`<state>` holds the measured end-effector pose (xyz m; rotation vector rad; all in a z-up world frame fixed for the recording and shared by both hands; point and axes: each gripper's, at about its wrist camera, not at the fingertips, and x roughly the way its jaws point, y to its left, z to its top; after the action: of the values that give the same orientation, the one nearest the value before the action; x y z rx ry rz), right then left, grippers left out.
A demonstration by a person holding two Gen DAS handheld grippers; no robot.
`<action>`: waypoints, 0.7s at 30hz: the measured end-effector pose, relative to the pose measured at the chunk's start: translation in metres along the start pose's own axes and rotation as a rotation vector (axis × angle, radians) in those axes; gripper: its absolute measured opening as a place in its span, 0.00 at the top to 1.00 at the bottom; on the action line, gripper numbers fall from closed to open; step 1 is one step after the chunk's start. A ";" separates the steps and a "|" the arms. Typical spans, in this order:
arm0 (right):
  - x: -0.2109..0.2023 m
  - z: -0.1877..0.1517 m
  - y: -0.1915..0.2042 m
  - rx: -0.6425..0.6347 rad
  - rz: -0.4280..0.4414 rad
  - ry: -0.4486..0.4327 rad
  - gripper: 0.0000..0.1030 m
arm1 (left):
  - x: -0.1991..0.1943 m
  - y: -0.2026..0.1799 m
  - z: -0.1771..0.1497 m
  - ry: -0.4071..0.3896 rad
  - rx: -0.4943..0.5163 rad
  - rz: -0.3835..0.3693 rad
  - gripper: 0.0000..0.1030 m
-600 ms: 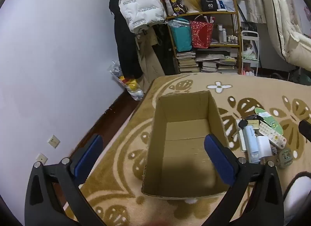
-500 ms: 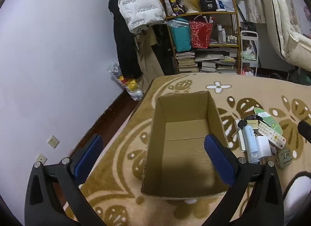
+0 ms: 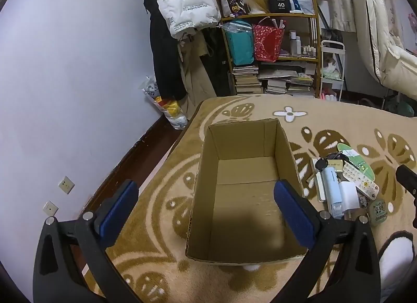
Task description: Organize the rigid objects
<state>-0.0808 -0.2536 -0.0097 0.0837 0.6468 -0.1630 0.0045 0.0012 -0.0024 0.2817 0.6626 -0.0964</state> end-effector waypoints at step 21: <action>0.004 -0.005 -0.004 0.003 -0.010 0.016 0.00 | 0.001 -0.006 -0.001 0.013 0.036 0.003 0.00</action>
<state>-0.0814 -0.2574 -0.0166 0.0844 0.6629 -0.1729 0.0039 -0.0041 -0.0049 0.3185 0.6739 -0.1034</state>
